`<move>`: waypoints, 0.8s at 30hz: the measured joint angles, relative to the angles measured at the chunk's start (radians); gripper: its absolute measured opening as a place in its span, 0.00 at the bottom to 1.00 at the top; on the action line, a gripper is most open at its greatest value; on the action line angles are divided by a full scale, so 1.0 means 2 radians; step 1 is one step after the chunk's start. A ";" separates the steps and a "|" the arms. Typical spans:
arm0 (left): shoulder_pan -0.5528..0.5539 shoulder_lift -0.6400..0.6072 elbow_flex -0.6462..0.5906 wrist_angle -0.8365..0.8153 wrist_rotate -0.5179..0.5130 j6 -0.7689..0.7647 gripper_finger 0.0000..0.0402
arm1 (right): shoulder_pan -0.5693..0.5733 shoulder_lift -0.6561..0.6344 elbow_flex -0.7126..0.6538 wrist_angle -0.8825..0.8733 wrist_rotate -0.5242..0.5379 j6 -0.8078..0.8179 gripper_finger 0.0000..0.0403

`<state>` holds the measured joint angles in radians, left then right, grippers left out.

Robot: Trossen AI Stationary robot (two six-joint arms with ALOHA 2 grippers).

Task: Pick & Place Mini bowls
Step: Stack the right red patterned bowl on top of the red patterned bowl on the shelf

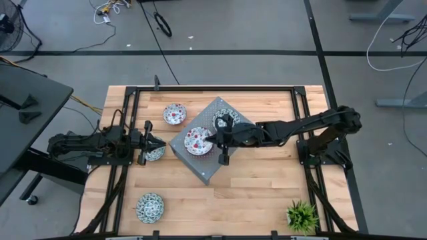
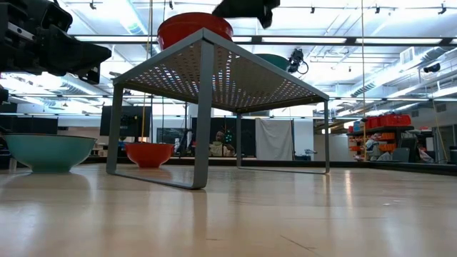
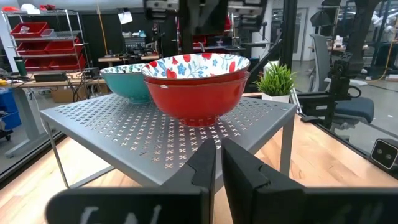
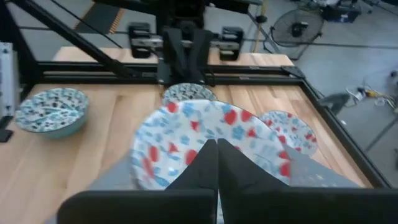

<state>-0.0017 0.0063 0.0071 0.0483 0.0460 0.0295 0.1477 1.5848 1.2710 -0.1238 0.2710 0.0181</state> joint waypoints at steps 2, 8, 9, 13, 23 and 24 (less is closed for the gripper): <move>0.000 0.000 0.000 0.000 0.000 0.000 0.07 | -0.005 0.000 -0.006 -0.001 0.000 -0.003 0.00; 0.000 0.000 0.000 0.000 0.000 0.000 0.07 | -0.012 0.000 -0.018 -0.010 -0.019 -0.005 0.00; 0.000 0.000 0.000 0.000 0.000 0.000 0.07 | -0.011 0.000 -0.019 -0.011 -0.021 -0.006 0.00; 0.000 0.000 0.000 0.000 0.000 0.000 0.07 | -0.011 0.000 -0.019 -0.012 -0.027 -0.017 0.00; 0.000 0.000 0.000 0.000 0.000 0.000 0.07 | -0.011 -0.001 -0.019 -0.033 -0.027 -0.030 0.00; 0.000 0.000 0.000 0.000 0.000 0.000 0.07 | -0.011 -0.003 -0.019 -0.030 -0.027 -0.031 0.00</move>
<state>-0.0018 0.0060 0.0074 0.0483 0.0460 0.0293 0.1257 1.5788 1.2327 -0.1838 0.2161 -0.0429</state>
